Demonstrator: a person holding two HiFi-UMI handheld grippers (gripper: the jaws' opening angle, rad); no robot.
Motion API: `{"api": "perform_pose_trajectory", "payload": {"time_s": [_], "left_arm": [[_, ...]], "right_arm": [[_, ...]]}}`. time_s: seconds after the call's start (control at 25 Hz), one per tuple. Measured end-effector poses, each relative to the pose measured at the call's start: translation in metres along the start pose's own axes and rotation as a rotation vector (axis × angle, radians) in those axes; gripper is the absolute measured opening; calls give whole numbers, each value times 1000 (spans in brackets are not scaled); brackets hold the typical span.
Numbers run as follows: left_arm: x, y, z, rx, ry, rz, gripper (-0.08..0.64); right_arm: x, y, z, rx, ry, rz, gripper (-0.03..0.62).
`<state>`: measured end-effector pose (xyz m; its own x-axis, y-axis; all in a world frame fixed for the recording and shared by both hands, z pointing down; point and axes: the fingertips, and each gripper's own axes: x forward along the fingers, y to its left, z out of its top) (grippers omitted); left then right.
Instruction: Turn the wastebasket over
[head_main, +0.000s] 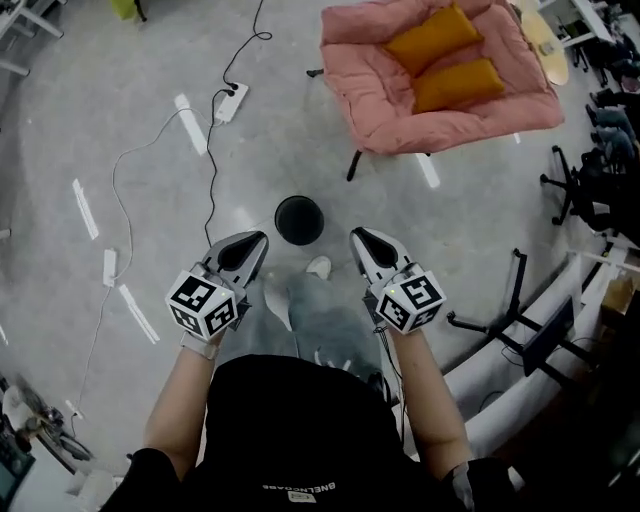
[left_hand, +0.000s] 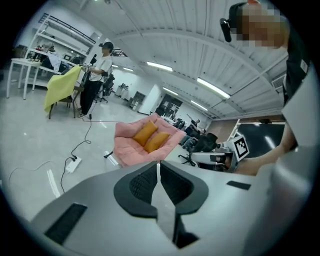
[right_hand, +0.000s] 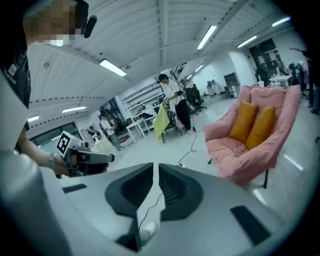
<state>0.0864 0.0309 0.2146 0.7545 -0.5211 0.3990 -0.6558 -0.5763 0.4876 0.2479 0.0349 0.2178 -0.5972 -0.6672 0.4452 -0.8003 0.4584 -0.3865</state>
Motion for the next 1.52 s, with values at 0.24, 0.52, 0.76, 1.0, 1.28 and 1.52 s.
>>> {"api": "perform_pose_trajectory", "payload": {"time_s": [0.24, 0.52, 0.76, 1.0, 1.28, 1.52], "left_arm": [[31, 44, -58, -67, 22, 106, 17], [80, 102, -165, -193, 87, 171, 143], [128, 151, -260, -275, 132, 182, 181], [174, 194, -346, -341, 149, 190, 201], [209, 247, -414, -454, 121, 223, 230], [234, 260, -454, -479, 173, 183, 235]], "right_arm": [[58, -48, -58, 1, 161, 107, 74], [124, -107, -167, -6, 365, 181, 146], [176, -152, -262, 38, 500, 182, 187], [221, -180, -334, 69, 604, 202, 255], [265, -206, -399, 30, 700, 201, 284], [284, -224, -443, 58, 772, 199, 287]]}}
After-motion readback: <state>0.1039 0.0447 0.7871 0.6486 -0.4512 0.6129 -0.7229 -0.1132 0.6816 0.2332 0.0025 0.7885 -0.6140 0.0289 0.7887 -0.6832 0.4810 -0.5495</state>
